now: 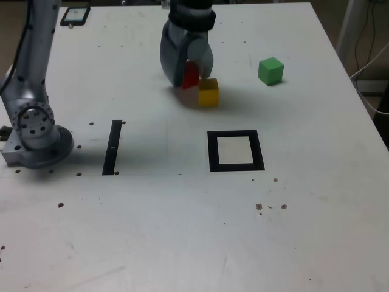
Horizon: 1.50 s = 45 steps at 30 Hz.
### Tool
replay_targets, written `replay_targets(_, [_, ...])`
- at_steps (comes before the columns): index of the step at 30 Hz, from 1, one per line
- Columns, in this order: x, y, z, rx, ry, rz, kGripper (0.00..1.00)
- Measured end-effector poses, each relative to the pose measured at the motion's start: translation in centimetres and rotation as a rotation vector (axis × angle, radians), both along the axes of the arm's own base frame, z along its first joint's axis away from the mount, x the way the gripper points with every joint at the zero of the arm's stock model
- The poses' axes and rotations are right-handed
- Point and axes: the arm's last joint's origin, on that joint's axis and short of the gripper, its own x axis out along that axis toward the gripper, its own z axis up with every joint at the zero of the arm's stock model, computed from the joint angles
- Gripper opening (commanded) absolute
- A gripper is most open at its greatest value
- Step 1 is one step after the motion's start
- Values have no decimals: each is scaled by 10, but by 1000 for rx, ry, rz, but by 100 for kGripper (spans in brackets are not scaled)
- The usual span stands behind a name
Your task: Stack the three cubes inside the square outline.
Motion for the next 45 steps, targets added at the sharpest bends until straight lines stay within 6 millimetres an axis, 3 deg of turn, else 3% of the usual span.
replay_targets(5, [7,-12,36,43,-39,-71,30])
replay_targets(9, [16,-29,46,41,-39,-130,30])
replay_targets(17, [28,-94,67,31,-74,-274,30])
replay_targets(21, [32,-128,65,14,-66,-338,30])
replay_targets(26, [32,-152,60,-10,-52,-395,30])
replay_targets(33, [31,-157,49,-18,-47,-405,30])
replay_targets(38, [42,-158,32,-17,-52,-410,31])
replay_targets(45, [47,-180,20,-16,-38,-464,30])
